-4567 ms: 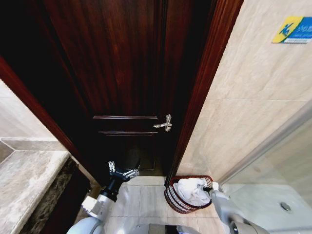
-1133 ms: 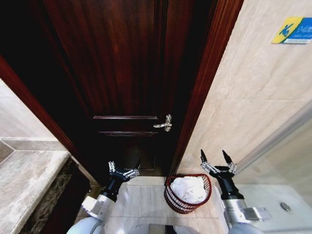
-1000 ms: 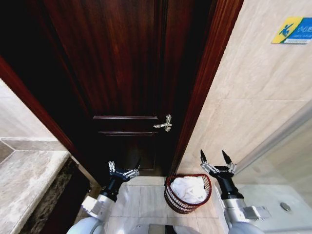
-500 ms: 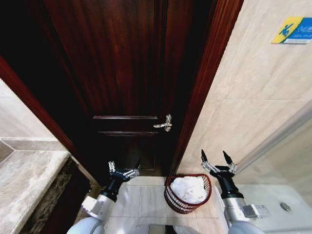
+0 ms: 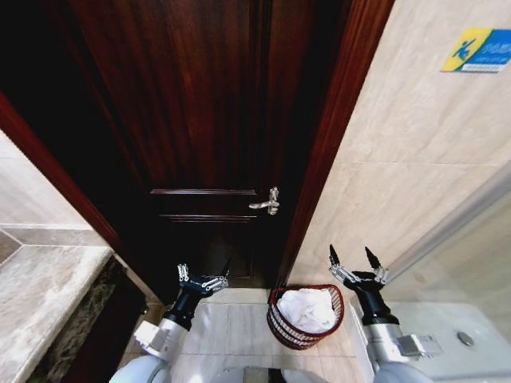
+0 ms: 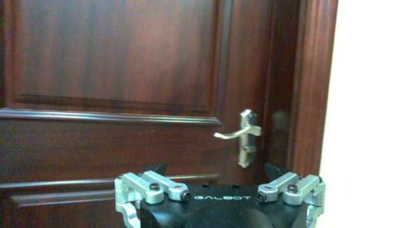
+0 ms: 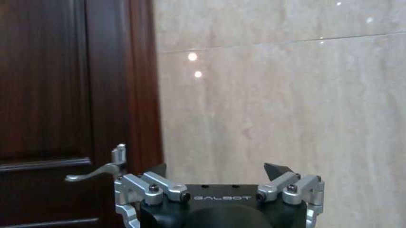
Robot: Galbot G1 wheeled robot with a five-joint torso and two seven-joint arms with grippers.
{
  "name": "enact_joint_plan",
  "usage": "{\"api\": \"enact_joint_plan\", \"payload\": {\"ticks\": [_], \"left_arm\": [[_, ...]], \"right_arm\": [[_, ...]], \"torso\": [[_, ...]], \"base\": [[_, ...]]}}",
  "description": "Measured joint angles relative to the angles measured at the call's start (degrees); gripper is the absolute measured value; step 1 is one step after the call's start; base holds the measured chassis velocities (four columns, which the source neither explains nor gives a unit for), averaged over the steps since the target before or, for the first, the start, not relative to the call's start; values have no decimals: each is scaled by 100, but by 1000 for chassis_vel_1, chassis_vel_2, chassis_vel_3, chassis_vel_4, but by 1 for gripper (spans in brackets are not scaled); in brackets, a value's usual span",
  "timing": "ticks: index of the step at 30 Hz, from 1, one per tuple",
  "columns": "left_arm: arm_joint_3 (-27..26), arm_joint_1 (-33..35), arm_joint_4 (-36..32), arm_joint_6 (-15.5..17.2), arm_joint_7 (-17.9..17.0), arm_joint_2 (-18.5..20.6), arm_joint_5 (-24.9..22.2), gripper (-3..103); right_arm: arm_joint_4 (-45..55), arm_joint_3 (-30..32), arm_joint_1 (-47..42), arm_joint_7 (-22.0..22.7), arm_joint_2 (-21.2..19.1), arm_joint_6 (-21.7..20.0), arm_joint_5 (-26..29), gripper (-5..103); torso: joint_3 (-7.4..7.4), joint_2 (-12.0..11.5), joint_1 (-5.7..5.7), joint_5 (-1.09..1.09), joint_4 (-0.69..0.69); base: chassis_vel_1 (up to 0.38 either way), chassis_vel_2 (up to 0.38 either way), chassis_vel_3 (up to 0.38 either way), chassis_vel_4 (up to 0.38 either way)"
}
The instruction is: Discard the used towel into the hamper.
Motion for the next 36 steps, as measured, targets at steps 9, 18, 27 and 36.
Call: {"api": "enact_joint_plan", "payload": {"ticks": [9, 18, 27, 36], "left_arm": [[2, 0, 0, 0, 0, -1, 0, 100], [3, 0, 0, 0, 2, -2, 0, 100], [-1, 0, 0, 0, 0, 0, 0, 100], [1, 0, 0, 0, 0, -1, 0, 100]], "right_arm": [[0, 2, 0, 1, 0, 0, 1, 100], [-1, 5, 0, 2, -1, 0, 1, 100], [-1, -1, 0, -1, 1, 1, 1, 100], [-1, 1, 0, -1, 0, 2, 1, 100]], "torso": [[0, 0, 1, 1, 0], [1, -1, 1, 5, -1], [0, 0, 1, 0, 1], [0, 0, 1, 2, 0]], "base": [[-215, -232, 239, 220], [-118, -153, 152, 104], [69, 70, -11, -15], [0, 0, 0, 0]]}}
